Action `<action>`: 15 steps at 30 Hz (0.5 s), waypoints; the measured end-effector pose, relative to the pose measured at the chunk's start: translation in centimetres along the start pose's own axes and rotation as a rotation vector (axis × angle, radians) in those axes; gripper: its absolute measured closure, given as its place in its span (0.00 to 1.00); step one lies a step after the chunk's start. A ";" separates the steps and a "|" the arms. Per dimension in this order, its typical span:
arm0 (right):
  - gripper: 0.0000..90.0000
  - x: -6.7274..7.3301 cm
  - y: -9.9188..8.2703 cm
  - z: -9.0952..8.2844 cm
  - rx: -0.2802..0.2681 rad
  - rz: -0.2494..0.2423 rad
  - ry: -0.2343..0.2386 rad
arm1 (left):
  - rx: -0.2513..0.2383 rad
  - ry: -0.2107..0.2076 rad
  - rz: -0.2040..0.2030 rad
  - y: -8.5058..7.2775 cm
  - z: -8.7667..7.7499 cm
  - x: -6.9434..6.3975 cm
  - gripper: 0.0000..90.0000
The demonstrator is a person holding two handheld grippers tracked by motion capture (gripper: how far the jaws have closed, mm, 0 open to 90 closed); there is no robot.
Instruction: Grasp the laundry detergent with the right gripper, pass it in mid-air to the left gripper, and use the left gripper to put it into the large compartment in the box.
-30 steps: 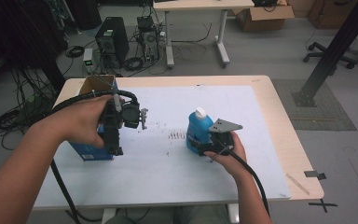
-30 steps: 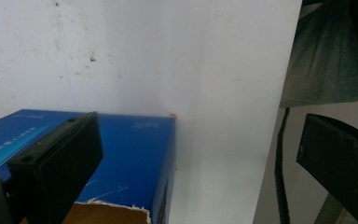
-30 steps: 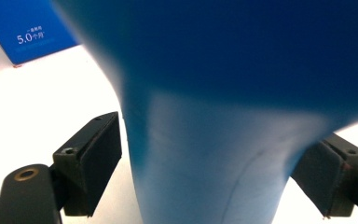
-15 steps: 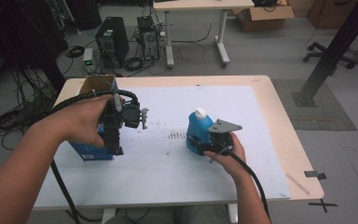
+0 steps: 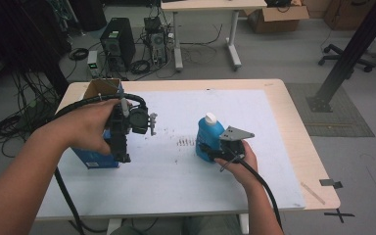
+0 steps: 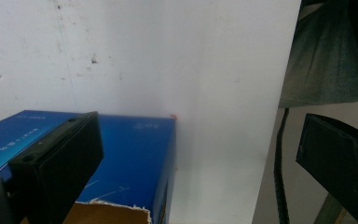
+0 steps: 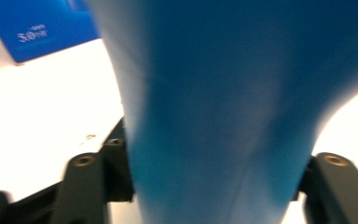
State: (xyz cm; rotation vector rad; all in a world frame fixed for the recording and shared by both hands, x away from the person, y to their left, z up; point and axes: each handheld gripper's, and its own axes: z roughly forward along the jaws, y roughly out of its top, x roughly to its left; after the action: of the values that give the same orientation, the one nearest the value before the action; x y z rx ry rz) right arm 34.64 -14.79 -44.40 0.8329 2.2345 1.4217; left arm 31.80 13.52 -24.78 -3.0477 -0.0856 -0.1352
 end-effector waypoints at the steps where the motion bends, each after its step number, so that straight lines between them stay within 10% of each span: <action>1: 0.46 0.0 0.0 0.0 -0.003 -0.001 0.003 | 0.002 0.000 -0.001 0.0 0.0 0.0 0.01; 15: 0.50 -0.1 0.4 -0.2 0.010 -0.023 0.024 | 0.000 -0.002 0.003 0.4 -0.1 0.1 0.01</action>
State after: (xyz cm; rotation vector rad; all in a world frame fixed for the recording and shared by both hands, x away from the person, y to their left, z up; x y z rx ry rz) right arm 34.69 -14.88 -43.94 0.7956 2.2633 1.4181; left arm 31.90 13.12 -24.73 -3.0475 -0.0805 -0.1323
